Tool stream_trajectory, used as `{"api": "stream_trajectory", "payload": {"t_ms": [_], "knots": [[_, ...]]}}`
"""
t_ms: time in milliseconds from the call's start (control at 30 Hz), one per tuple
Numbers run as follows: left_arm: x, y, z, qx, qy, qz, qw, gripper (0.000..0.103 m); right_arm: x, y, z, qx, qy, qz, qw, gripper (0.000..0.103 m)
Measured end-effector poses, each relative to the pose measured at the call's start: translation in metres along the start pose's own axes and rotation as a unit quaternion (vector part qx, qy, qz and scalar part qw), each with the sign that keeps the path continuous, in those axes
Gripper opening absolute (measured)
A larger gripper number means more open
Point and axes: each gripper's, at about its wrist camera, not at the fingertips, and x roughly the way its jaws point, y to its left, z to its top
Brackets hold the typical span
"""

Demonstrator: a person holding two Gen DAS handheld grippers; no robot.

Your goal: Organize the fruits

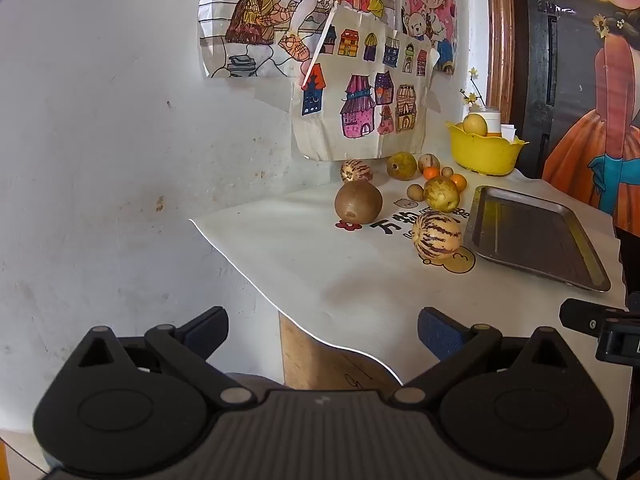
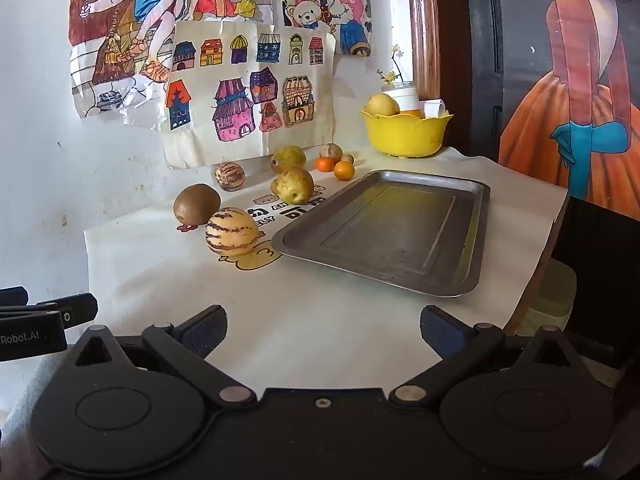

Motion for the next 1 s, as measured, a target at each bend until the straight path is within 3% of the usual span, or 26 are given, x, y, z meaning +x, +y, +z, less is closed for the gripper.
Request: {"api": "stream_trajectory", "payload": {"t_ms": [1000], "knots": [[-0.0033, 0.0002, -0.0002, 0.0, 0.001, 0.002, 1.0, 0.103, 0.0003, 0.0024, -0.0008, -0.003, 0.003, -0.001, 1.0, 0.103]]}}
